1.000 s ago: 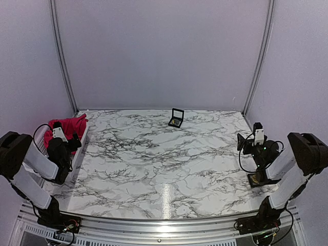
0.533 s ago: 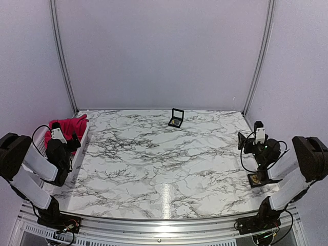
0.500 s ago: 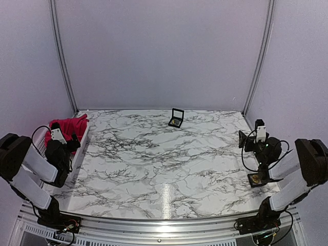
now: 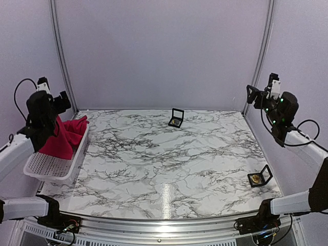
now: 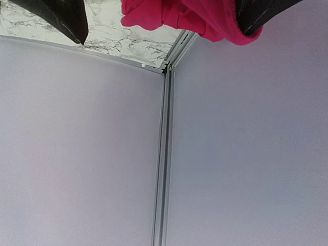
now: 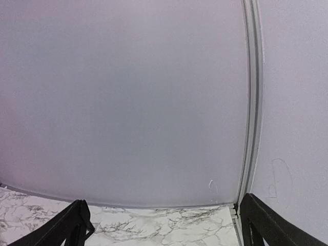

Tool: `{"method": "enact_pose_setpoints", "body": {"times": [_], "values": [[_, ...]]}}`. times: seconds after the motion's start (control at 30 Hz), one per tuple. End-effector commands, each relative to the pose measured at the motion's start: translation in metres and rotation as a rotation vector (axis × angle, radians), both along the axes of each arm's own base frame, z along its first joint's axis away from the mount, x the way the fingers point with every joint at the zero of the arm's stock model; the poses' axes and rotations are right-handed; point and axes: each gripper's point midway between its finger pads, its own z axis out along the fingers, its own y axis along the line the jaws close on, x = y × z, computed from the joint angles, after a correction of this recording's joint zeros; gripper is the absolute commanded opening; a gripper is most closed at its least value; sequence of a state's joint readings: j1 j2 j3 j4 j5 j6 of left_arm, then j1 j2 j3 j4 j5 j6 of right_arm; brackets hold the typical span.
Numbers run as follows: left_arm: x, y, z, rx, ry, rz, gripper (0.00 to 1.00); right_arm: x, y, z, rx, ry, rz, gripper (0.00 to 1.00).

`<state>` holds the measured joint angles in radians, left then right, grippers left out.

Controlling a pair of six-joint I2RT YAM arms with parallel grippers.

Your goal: Pin the brooch onto the clothing

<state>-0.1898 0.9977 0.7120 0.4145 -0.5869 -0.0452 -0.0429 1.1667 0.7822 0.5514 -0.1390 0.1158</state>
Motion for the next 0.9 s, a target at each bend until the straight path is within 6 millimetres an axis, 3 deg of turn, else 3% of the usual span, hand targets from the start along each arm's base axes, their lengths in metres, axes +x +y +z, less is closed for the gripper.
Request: {"method": "enact_pose_setpoints", "body": {"times": [0.0,0.1,0.23,0.3,0.5,0.53,0.67,0.73,0.87], "values": [[-0.013,-0.004,-0.063,-0.049,0.580,0.000,0.99,0.010,0.045,0.002,-0.005,0.216,0.119,0.99],[-0.021,0.001,-0.072,-0.050,0.680,0.034,0.99,0.009,0.063,0.009,-0.038,0.256,0.163,0.98],[-0.026,0.044,-0.089,-0.016,0.780,0.175,0.99,-0.003,0.080,0.016,-0.024,0.247,0.246,0.97],[-0.022,0.056,-0.103,0.017,0.892,0.204,0.99,-0.011,0.087,0.019,-0.022,0.228,0.275,0.97],[-0.001,0.058,-0.189,0.046,1.241,0.156,0.99,-0.028,0.093,0.022,-0.027,0.191,0.307,0.97],[0.001,0.066,-0.204,0.034,1.287,0.165,0.99,-0.030,0.094,0.022,-0.030,0.188,0.309,0.97],[0.007,0.082,-0.254,0.022,1.436,0.186,0.99,-0.035,0.093,0.021,-0.041,0.177,0.310,0.97],[0.005,0.081,-0.273,0.011,1.479,0.174,0.98,-0.037,0.094,0.019,-0.043,0.182,0.315,0.97],[-0.001,0.069,-0.305,-0.038,1.524,0.105,0.81,-0.038,0.092,0.015,-0.040,0.179,0.306,0.97]]}}
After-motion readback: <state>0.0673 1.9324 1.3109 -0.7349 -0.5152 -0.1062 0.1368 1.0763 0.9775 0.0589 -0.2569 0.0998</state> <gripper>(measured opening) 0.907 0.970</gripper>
